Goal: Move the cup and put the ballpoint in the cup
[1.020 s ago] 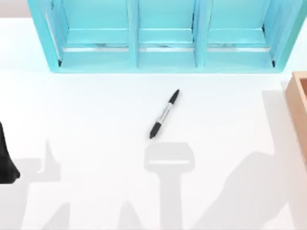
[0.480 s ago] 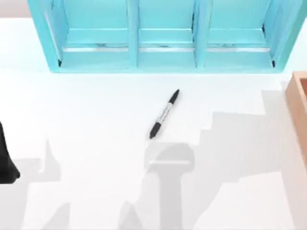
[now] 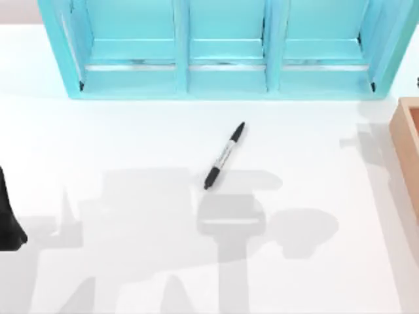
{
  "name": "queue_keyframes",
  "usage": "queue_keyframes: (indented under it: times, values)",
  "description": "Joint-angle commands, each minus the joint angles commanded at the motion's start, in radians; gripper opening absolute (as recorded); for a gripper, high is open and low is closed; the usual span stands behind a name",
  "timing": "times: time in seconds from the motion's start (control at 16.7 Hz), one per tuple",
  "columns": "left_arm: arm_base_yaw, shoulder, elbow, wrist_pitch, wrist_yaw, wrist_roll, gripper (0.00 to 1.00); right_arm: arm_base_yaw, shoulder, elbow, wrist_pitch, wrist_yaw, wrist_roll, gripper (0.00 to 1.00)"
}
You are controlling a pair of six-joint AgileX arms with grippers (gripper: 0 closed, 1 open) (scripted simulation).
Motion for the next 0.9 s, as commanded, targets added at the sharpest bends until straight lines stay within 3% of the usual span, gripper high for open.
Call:
queue_keyframes:
  times: [0.42,0.9]
  values:
    - [0.0,0.0,0.0,0.0,0.0,0.0,1.0,0.024,0.045,0.023,0.022,-0.001,0.039,0.0]
    - [0.0,0.0,0.0,0.0,0.0,0.0,1.0,0.271,0.379,0.188,0.188,0.003,0.279,0.0]
